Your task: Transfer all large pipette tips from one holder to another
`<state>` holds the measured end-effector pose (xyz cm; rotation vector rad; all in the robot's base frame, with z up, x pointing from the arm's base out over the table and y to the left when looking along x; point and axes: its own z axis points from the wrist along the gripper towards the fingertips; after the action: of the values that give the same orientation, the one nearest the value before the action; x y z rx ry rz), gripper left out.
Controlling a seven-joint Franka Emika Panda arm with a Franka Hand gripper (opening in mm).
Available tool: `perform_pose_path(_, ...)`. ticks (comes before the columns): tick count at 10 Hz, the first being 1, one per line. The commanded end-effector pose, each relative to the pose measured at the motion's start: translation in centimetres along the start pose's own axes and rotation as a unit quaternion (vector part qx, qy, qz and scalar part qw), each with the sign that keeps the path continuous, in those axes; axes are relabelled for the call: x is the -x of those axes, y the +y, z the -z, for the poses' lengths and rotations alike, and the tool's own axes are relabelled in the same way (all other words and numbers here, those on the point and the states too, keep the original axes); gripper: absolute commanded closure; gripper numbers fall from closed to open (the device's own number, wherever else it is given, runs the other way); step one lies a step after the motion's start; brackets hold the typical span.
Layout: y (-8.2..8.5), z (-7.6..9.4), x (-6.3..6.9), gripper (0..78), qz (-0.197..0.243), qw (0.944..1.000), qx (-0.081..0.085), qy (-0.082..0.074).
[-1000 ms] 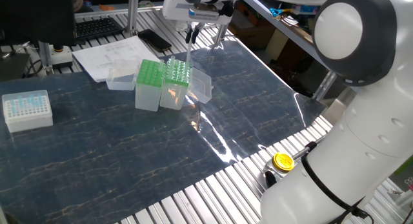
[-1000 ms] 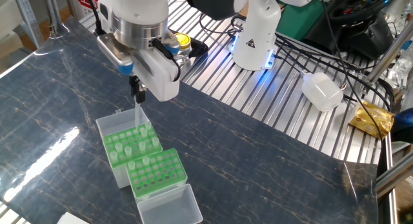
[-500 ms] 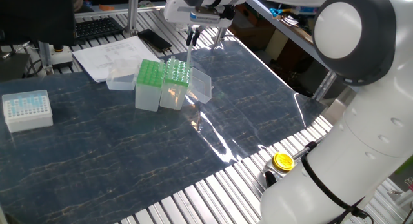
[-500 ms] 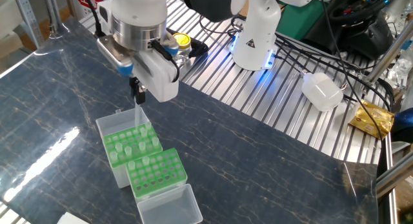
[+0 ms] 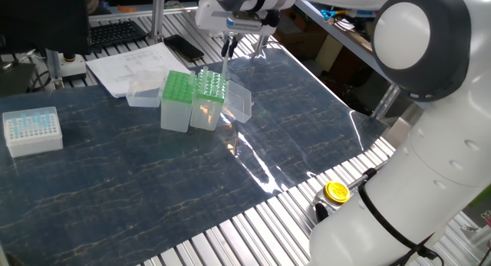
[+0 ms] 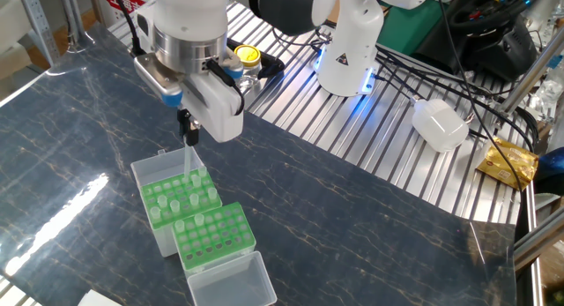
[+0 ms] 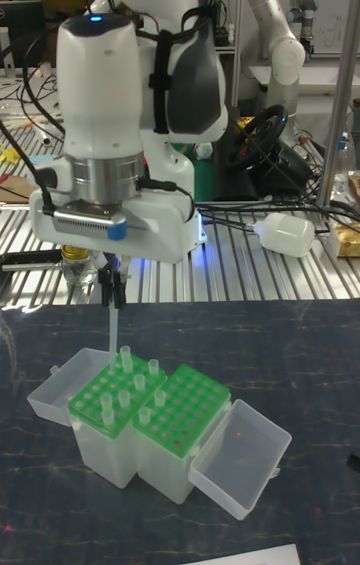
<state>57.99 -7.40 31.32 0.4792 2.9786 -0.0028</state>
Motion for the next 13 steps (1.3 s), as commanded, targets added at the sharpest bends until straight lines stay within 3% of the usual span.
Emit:
perform_pose_path(1,-0.4,-1.1,-0.2,76.4,0.01,0.9999,0.006,-0.006)
perform_pose_path(5,-0.6,-2.4,-0.2,76.4,0.003,1.0,0.007,-0.002)
perform_pose_path(11,-0.3,-2.7,-0.4,76.4,-0.022,0.9996,0.016,0.007)
perform_pose_path(12,-0.3,-2.7,-0.4,0.1,-0.022,0.9996,0.016,0.007)
perform_pose_path(13,-0.3,-2.7,-0.4,0.1,-0.022,0.9996,0.016,0.007)
